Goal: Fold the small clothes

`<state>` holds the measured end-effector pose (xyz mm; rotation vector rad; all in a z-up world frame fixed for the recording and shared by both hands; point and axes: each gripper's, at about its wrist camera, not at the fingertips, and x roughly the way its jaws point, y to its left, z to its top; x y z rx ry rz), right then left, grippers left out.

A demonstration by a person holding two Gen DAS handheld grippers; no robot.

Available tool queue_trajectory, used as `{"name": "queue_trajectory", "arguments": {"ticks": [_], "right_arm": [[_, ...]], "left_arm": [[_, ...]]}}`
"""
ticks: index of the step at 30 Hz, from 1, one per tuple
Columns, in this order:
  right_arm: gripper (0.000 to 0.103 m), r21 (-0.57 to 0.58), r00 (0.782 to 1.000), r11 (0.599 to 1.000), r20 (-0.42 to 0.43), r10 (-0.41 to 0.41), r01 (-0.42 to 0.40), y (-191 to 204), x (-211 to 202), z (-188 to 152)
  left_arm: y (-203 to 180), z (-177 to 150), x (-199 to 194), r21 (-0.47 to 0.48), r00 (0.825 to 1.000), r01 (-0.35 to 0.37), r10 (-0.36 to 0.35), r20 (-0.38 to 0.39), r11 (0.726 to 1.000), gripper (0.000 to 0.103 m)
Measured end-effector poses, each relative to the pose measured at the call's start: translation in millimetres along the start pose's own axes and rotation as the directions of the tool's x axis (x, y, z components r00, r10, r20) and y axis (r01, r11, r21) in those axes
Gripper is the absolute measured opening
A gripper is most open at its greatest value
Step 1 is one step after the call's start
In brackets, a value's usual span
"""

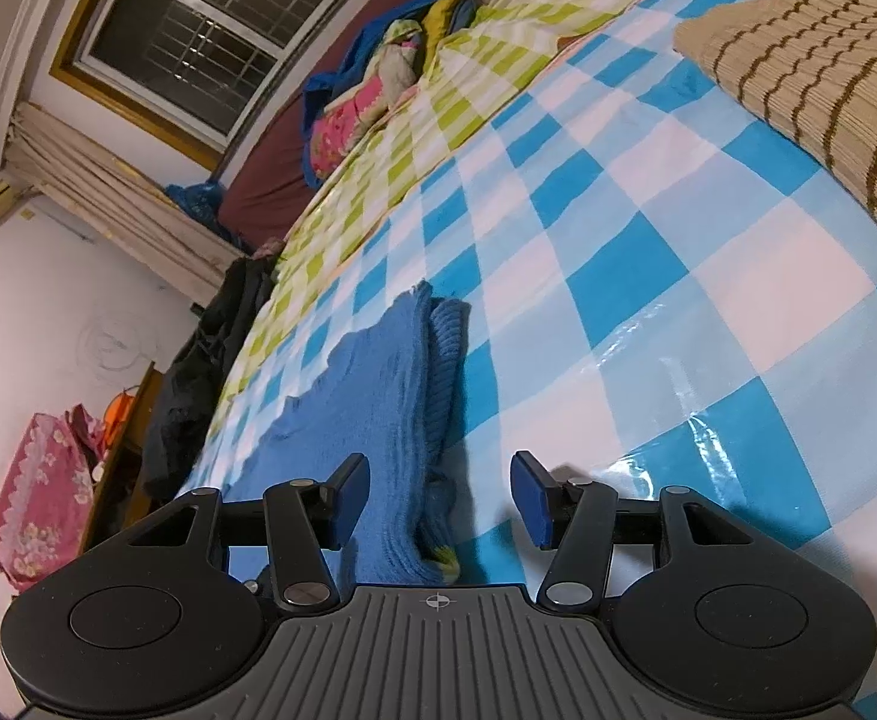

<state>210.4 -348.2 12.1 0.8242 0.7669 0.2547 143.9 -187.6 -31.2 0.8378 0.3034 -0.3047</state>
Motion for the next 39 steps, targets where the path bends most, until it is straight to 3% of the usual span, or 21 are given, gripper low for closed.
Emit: {"name": "queue_trajectory", "arguments": {"ticks": [9,13,19,24,27,30,33,36,39], "right_arm": [[0.053,0.040,1.000,0.999,-0.011,0.023,-0.023,-7.1,0.2,0.4],[0.053,0.036,1.000,0.999,-0.014,0.022,-0.022,-5.2,-0.1,-1.0],[0.053,0.036,1.000,0.999,-0.016,0.026,-0.026,-5.2,1.4,-1.4],[0.053,0.039,0.999,0.999,-0.018,0.027,-0.026,-6.1,1.3,-2.2],[0.053,0.042,0.999,0.999,-0.013,0.029,-0.028,-7.5,-1.5,-1.7],[0.053,0.052,0.999,0.998,-0.011,0.032,-0.031,-9.1,-0.8,-0.8],[0.053,0.048,0.999,0.998,-0.020,0.035,-0.034,-7.8,-0.4,-2.0],[0.053,0.040,0.999,0.999,-0.018,0.037,-0.037,-5.7,-2.2,-1.8],[0.053,0.044,0.999,0.998,-0.013,0.043,-0.043,-5.8,-2.4,-0.2]], "left_arm": [[-8.5,-11.1,-15.9,0.044,0.999,-0.032,0.030,0.031,0.999,0.061],[-4.7,-6.0,-16.9,0.031,1.000,-0.002,0.002,0.020,1.000,0.061],[-7.0,-0.8,-10.5,0.018,0.997,-0.065,0.065,0.038,0.998,0.062],[-16.6,5.3,-2.9,0.068,0.994,-0.098,0.095,0.060,0.993,0.062],[-13.5,0.9,-18.0,0.073,0.995,-0.069,0.063,0.079,0.995,0.062],[-14.6,-8.1,-19.9,0.103,0.993,-0.095,0.087,0.074,0.990,0.062],[-9.3,-9.9,-16.8,0.054,0.992,-0.116,0.113,0.055,0.992,0.062],[-6.2,-13.3,-14.4,0.048,0.980,-0.196,0.194,0.047,0.979,0.063],[8.2,-11.5,-14.5,-0.028,0.970,-0.234,0.235,0.055,0.972,0.064]]}}
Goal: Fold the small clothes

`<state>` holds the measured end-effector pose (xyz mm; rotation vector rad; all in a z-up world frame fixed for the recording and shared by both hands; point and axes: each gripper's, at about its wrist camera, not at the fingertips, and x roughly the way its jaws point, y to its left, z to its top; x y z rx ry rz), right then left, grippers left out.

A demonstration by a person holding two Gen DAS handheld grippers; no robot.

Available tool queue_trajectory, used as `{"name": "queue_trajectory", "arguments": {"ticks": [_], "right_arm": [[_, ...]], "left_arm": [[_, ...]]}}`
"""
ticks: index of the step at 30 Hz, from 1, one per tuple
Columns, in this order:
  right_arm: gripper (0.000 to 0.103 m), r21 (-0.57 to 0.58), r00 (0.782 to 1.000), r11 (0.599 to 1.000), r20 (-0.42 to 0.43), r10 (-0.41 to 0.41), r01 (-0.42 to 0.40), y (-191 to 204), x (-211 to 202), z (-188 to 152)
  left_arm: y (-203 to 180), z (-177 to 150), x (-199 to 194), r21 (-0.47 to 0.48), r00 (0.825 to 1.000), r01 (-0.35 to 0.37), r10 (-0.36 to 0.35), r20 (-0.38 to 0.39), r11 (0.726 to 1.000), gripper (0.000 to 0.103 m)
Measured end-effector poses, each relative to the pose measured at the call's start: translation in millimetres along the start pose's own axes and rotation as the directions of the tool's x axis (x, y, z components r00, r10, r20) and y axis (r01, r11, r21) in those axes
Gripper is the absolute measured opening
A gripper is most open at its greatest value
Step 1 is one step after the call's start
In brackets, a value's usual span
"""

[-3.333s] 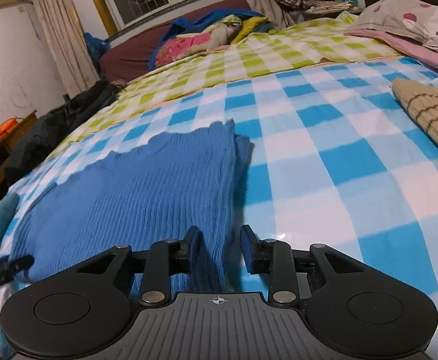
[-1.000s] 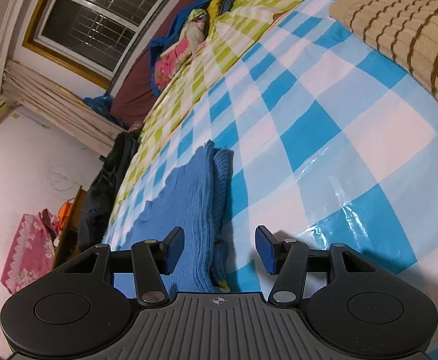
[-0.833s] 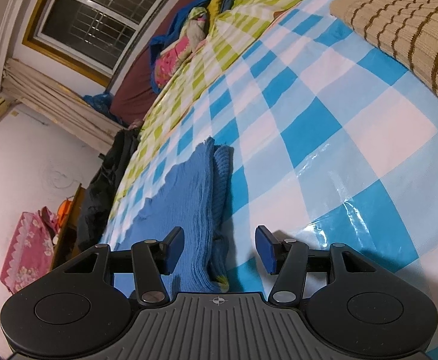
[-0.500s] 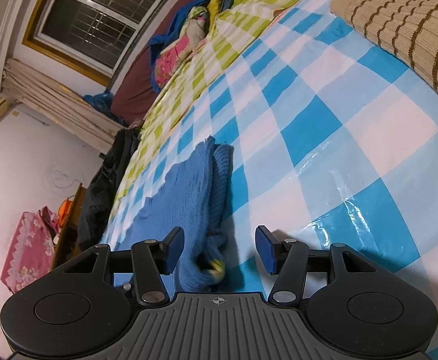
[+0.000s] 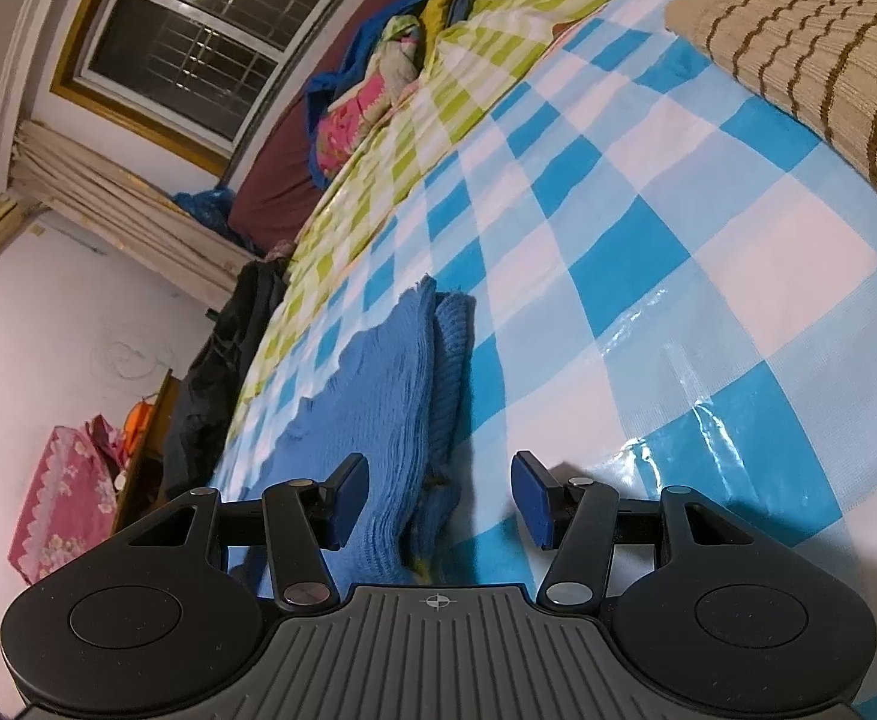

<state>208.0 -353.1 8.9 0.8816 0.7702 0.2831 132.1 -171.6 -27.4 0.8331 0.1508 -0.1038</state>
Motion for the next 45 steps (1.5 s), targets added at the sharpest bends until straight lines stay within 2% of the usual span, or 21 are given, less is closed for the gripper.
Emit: {"name": "queue_trajectory", "arguments": {"ticks": [2,8,9,11,13,14,19,23,26,28,32,35,37,39,41,45], "right_arm": [[0.053,-0.001,1.000,1.000,-0.001,0.001,-0.001,-0.7,0.4,-0.1],[0.053,0.005,1.000,1.000,-0.015,0.010,-0.009,-1.4,3.3,-2.3],[0.053,0.004,1.000,1.000,-0.018,0.013,-0.013,-1.2,3.6,-2.7],[0.053,0.002,0.999,1.000,-0.022,0.023,-0.022,-1.1,4.7,-2.6],[0.053,0.009,0.999,0.999,-0.028,0.042,-0.041,-2.4,6.2,-0.7],[0.053,0.016,0.998,0.999,-0.030,0.047,-0.047,-2.8,7.3,0.2],[0.056,0.070,0.997,0.996,-0.038,0.060,-0.057,-0.3,24.7,5.3],[0.059,0.151,0.995,0.986,-0.054,0.082,-0.073,1.9,51.9,10.2],[0.062,0.264,0.988,0.955,-0.036,0.151,-0.136,-3.0,70.2,16.0],[0.068,0.317,0.985,0.935,-0.017,0.174,-0.160,-5.2,79.3,18.8],[0.068,0.309,0.990,0.941,-0.003,0.144,-0.136,-1.4,88.6,20.3],[0.063,0.238,0.997,0.969,-0.012,0.073,-0.068,10.6,96.3,24.0],[0.034,0.195,1.000,0.981,-0.023,0.017,-0.012,17.0,102.7,27.2],[0.021,0.197,0.999,0.980,-0.036,-0.021,0.028,16.6,106.6,29.8],[0.017,0.207,1.000,0.978,-0.021,-0.004,0.008,16.5,102.6,29.0],[0.015,0.178,0.999,0.983,0.029,0.043,-0.047,35.8,89.3,29.9]], "left_arm": [[8.6,4.2,-2.6,-0.056,1.000,-0.004,0.005,0.019,0.998,0.063],[-14.5,1.6,10.8,0.084,0.999,0.026,-0.028,0.016,0.996,0.061],[-13.9,2.7,12.0,0.078,0.999,0.032,-0.033,0.013,0.996,0.058],[-4.0,6.1,12.8,0.021,0.998,0.067,-0.067,0.008,0.998,0.036],[10.8,7.4,13.7,-0.038,0.993,0.116,-0.116,0.001,0.992,0.023],[16.1,7.4,13.4,-0.058,0.992,0.128,-0.128,-0.001,0.990,0.021],[40.2,7.1,10.6,-0.161,0.986,0.169,-0.168,0.021,0.972,0.019],[48.1,6.5,10.0,-0.197,0.981,0.196,-0.191,0.044,0.961,0.018],[51.5,1.0,9.6,-0.225,0.972,0.233,-0.227,0.052,0.946,0.018],[51.5,-1.1,9.5,-0.237,0.968,0.252,-0.244,0.060,0.938,0.018],[52.0,-4.7,7.4,-0.252,0.961,0.278,-0.268,0.075,0.927,0.018],[52.2,-6.9,10.7,-0.263,0.958,0.288,-0.277,0.082,0.921,0.018],[55.4,-9.3,13.5,-0.278,0.956,0.295,-0.282,0.085,0.914,0.018],[58.9,-9.8,14.1,-0.298,0.954,0.300,-0.286,0.092,0.906,0.018],[65.8,-10.3,14.5,-0.328,0.952,0.307,-0.289,0.104,0.893,0.018],[83.9,-13.9,13.4,-0.413,0.946,0.325,-0.299,0.128,0.851,0.018]]}}
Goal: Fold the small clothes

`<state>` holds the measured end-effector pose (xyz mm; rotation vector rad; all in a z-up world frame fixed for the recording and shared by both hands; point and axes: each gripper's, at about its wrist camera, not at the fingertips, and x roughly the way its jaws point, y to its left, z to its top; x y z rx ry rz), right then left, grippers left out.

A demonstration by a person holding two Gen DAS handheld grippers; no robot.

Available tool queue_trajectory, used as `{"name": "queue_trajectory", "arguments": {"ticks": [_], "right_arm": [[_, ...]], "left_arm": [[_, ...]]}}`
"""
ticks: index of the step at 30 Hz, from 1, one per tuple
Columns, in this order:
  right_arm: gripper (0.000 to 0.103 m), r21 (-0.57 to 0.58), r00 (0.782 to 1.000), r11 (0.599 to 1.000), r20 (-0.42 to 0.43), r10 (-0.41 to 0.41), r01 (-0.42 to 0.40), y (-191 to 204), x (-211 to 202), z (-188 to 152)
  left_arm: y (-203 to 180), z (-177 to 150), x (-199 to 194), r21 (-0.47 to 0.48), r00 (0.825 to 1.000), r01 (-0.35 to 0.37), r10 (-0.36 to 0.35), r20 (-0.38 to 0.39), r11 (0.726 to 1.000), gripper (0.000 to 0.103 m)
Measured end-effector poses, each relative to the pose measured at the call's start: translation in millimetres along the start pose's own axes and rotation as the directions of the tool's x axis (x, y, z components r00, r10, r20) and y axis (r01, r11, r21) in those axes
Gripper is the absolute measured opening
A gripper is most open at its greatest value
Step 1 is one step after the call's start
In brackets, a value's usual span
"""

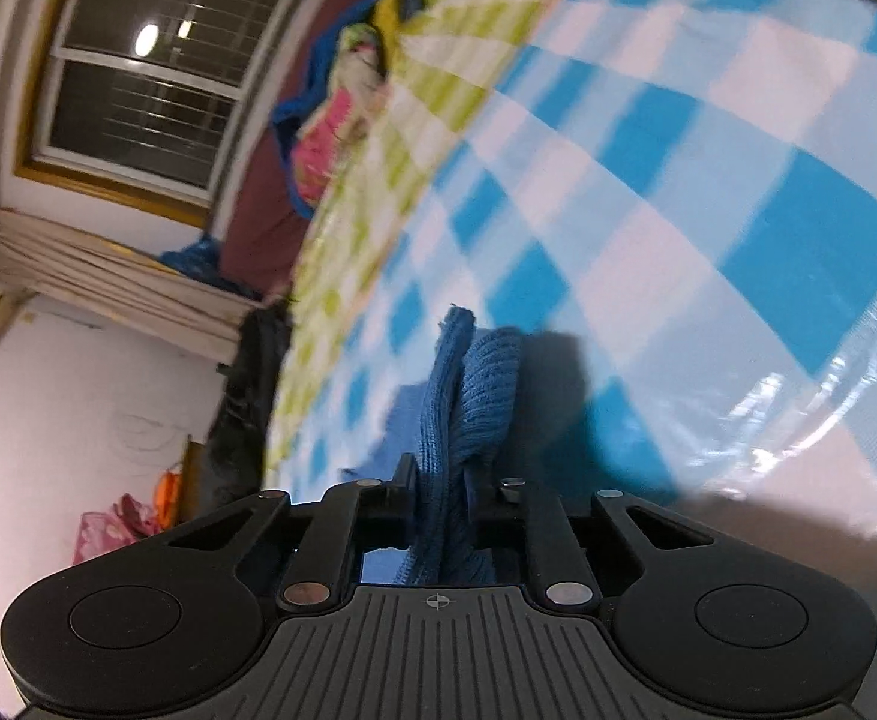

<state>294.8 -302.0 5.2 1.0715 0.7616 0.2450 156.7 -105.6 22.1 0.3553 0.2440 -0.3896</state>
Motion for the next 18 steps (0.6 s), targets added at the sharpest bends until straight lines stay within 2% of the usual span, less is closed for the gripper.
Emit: {"name": "queue_trajectory", "arguments": {"ticks": [5,11,18], "right_arm": [[0.014,-0.059,0.998,0.997,0.021,0.056,-0.054,43.9,2.4,-7.6],[0.014,-0.155,0.993,0.981,-0.021,0.116,-0.118,106.0,31.3,-39.4],[0.013,-0.240,0.988,0.963,-0.124,0.095,-0.122,150.8,94.2,-89.8]], "left_arm": [[39.0,3.4,-17.4,-0.148,1.000,-0.006,0.009,0.022,0.989,0.018],[101.7,-8.9,-42.9,-0.305,0.998,-0.053,0.059,0.011,0.951,0.018],[158.3,-45.7,-57.5,-0.372,0.988,-0.152,0.143,-0.054,0.916,0.018]]}}
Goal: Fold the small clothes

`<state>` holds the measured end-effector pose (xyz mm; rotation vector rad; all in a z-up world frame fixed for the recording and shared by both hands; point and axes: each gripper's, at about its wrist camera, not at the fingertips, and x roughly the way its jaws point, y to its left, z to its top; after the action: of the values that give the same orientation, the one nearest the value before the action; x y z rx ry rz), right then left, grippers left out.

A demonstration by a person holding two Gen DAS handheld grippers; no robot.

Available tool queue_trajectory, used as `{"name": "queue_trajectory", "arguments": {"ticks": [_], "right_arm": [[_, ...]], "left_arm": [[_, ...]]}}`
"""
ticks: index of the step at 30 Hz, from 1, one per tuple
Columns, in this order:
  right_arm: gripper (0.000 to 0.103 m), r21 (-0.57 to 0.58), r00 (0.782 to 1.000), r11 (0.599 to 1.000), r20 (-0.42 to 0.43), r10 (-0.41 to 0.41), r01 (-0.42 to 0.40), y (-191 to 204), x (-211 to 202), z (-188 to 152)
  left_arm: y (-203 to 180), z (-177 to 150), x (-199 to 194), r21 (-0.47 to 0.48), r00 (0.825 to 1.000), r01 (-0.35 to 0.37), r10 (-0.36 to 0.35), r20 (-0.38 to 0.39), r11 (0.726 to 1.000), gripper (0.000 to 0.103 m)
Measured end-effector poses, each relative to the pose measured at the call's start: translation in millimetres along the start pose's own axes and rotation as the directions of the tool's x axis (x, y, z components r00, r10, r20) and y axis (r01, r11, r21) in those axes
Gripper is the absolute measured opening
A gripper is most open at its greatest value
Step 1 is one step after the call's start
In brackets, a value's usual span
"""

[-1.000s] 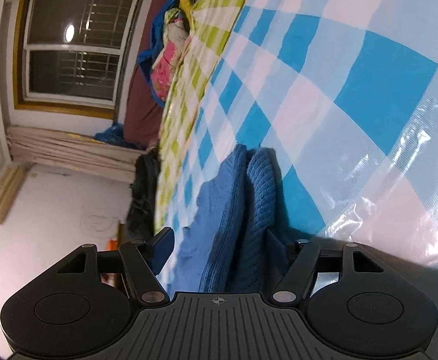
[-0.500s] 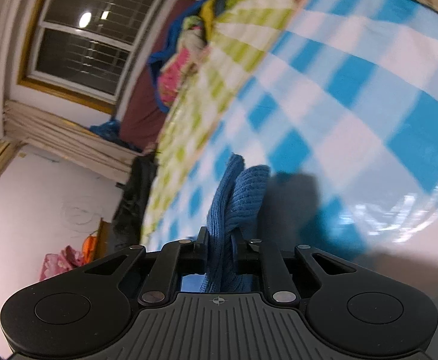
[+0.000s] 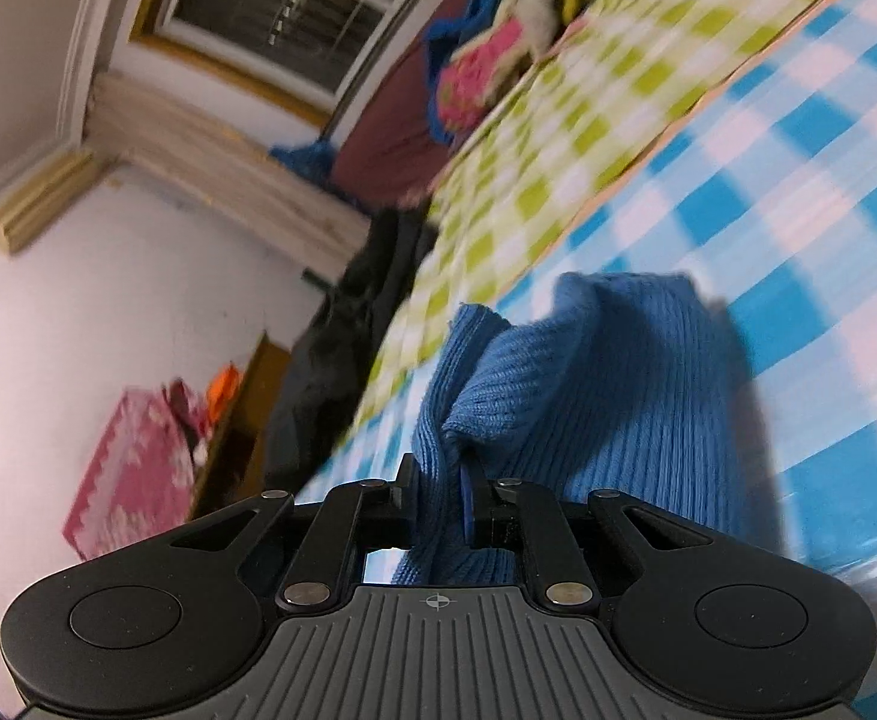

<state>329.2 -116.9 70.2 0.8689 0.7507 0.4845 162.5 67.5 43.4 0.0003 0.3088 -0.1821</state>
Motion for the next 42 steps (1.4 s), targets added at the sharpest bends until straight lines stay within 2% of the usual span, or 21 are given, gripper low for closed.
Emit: {"name": "queue_trajectory", "arguments": {"ticks": [4,9,15,18,22,25,28,32,36,38,40,42], "right_arm": [[0.013,-0.066,0.996,0.997,-0.075,-0.048,0.043,16.4,45.8,-24.0],[0.013,-0.153,0.983,0.984,-0.141,-0.118,0.096,31.3,88.5,-54.0],[0.018,-0.195,0.972,0.975,-0.187,-0.144,0.107,37.9,103.5,-72.0],[0.020,-0.179,0.972,0.982,-0.209,-0.103,0.065,44.9,96.5,-70.6],[0.024,-0.189,0.982,0.982,-0.184,-0.045,0.010,56.4,71.0,-61.6],[0.024,-0.273,0.990,0.961,-0.117,-0.082,0.048,63.2,44.5,-55.1],[0.024,-0.346,0.988,0.931,-0.055,-0.143,0.115,60.7,18.6,-50.9],[0.031,-0.398,0.976,0.896,-0.014,-0.218,0.194,46.1,-2.1,-49.8],[0.031,-0.412,0.965,0.880,-0.011,-0.263,0.235,29.9,-5.5,-51.6],[0.032,-0.423,0.959,0.870,-0.014,-0.284,0.252,22.5,-6.3,-53.3],[0.041,-0.441,0.950,0.856,-0.027,-0.312,0.268,14.2,-4.4,-57.7],[0.048,-0.464,0.942,0.841,-0.037,-0.333,0.279,7.3,-1.8,-64.3]], "left_arm": [[34.2,-13.1,3.8,-0.071,0.998,-0.037,0.034,-0.045,0.997,0.017],[62.8,-22.7,9.9,-0.122,0.992,-0.057,0.042,-0.117,0.991,0.017],[72.4,-27.5,-0.1,-0.140,0.987,-0.060,0.038,-0.155,0.988,0.020],[72.5,-24.6,-16.0,-0.145,0.989,-0.066,0.045,-0.140,0.987,0.025],[75.1,-18.8,-37.7,-0.149,0.991,-0.116,0.104,-0.088,0.982,0.028],[77.2,-6.2,-44.2,-0.162,0.991,-0.133,0.130,-0.028,0.978,0.031],[70.3,4.5,-31.6,-0.118,0.992,-0.128,0.128,-0.007,0.985,0.033],[60.1,5.9,8.1,-0.084,0.996,-0.090,0.088,-0.031,0.992,0.033],[59.2,-1.6,41.2,-0.043,0.986,-0.156,0.153,-0.072,0.987,0.033],[69.2,-10.2,56.6,-0.053,0.968,-0.200,0.189,-0.166,0.978,0.033],[76.5,-21.5,58.3,-0.083,0.964,-0.194,0.174,-0.201,0.977,0.040],[77.9,-26.6,56.1,-0.067,0.965,-0.191,0.175,-0.197,0.979,0.042]]}}
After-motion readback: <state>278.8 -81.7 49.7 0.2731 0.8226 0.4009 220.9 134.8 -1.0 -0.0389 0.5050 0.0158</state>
